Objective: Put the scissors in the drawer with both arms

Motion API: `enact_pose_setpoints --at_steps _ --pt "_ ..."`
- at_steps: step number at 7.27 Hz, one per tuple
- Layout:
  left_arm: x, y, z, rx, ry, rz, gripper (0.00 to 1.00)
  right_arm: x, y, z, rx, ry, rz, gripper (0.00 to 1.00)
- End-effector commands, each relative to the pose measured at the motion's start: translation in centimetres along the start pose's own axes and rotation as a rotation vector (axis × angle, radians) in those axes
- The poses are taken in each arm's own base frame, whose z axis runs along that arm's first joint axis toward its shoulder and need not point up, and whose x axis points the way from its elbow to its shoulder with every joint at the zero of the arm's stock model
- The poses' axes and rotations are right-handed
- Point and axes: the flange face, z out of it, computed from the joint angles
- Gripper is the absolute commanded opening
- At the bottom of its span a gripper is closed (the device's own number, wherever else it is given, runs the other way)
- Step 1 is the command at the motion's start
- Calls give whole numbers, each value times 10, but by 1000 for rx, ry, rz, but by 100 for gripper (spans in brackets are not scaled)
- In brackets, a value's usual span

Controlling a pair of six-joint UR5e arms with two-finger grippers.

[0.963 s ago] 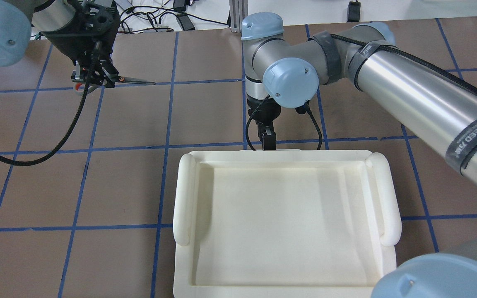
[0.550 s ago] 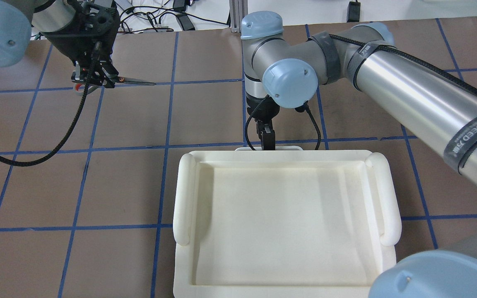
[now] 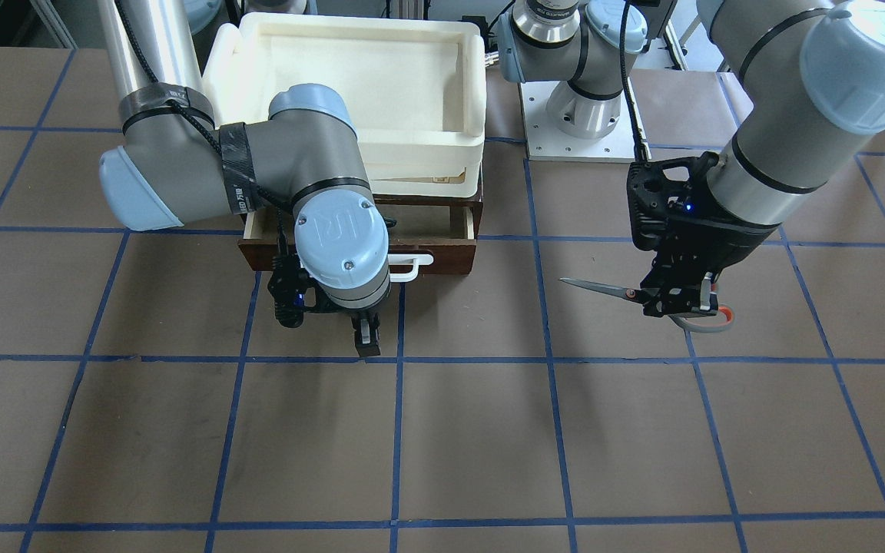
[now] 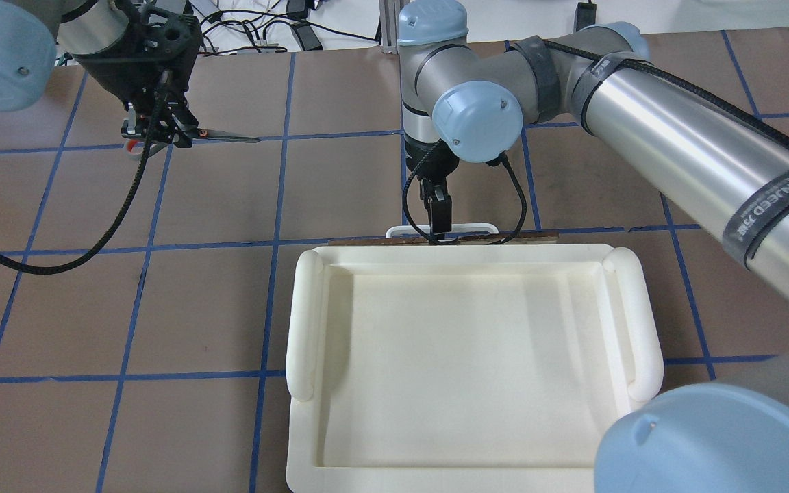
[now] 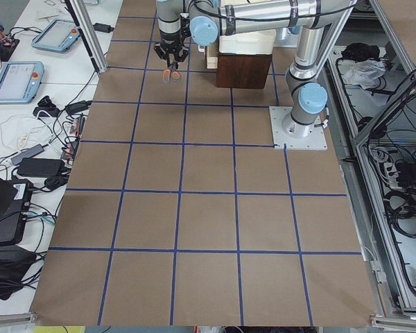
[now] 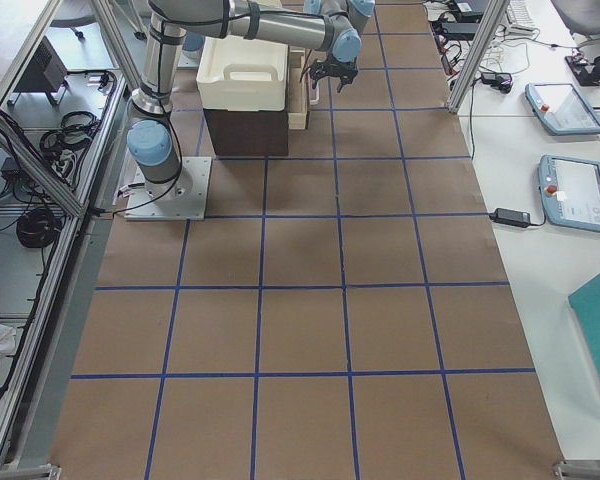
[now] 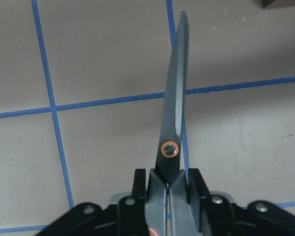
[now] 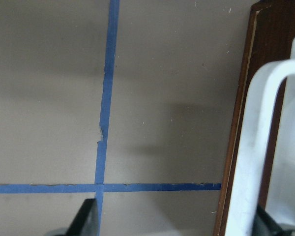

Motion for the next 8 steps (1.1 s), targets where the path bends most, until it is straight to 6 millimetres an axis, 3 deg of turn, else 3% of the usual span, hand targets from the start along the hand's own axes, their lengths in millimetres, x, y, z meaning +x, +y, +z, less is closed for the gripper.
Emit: enact_pose_setpoints --at_steps 1,4,8 --pt "0 0 -1 1 -1 -4 0 -7 -1 0 -2 -8 -3 100" --pt "-1 0 2 4 3 -4 0 -28 2 -6 -4 -28 -6 100" --pt "-1 -1 0 9 -1 -4 0 -33 -7 -11 -9 -38 -10 100"
